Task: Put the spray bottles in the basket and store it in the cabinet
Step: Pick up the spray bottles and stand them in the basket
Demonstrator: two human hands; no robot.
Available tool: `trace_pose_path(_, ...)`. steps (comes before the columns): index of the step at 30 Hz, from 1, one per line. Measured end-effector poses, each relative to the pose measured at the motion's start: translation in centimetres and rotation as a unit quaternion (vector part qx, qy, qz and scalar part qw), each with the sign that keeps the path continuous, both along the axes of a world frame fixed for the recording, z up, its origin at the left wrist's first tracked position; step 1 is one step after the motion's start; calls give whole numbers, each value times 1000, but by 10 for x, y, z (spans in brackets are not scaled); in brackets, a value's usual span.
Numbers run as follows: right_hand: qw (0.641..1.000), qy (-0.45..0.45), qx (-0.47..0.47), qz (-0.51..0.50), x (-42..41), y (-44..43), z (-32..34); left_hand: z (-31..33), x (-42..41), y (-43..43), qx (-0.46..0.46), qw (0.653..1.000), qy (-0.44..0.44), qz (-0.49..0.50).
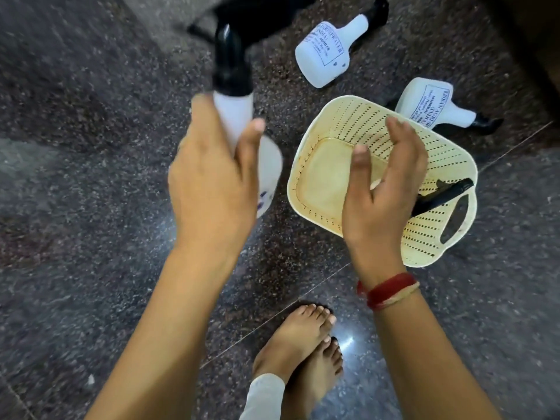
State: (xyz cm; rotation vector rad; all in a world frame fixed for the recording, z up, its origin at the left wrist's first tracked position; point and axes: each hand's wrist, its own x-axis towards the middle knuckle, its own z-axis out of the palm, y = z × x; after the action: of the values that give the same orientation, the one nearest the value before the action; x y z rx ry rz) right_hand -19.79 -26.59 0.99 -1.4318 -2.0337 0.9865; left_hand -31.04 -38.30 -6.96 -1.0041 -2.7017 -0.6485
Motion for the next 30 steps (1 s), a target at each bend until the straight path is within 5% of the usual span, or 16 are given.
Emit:
trace_pose_path(1, 999, 30, 2, -20, -2, 5, 11, -25, 47, -12, -124, 978, -33, -166)
trace_pose_path(3, 993, 96, 4, -63, 0, 20, 36, -87, 171, -63, -337, 818, -252, -391)
trace_pose_path(4, 988, 130, 3, -82, 2, 30, 49, -105, 202, -80, -413, 763, -323, -376)
trace_pose_path(6, 975, 192, -21, -110, 11, 50, 71, -132, 231, -91, -375, 744, -421, -357)
trace_pose_path(8, 964, 224, -83, -115, 23, 66, 87, -125, 223, -86, -393, 758, -294, -429)
trace_pose_path(10, 968, 192, -140, -84, 33, 76, 91, -103, 208, -49, -336, 791, -276, -430)
trace_pose_path(12, 969, 137, -201, -37, 38, 79, 83, -66, 165, 11, -254, 863, -354, -256)
trace_pose_path(13, 964, 122, -235, -17, 40, 78, 74, -45, 134, 47, -161, 916, -334, -157)
trace_pose_path(15, 955, 99, -280, 6, 42, 73, 48, -10, 90, 91, -37, 963, -255, -79)
trace_pose_path(24, 953, 68, -294, 11, 38, 59, -34, -19, 73, 84, -81, 916, -367, -139)
trace_pose_path(30, 958, 91, -272, 27, 37, 63, -47, -7, 57, 73, -83, 924, -353, -121)
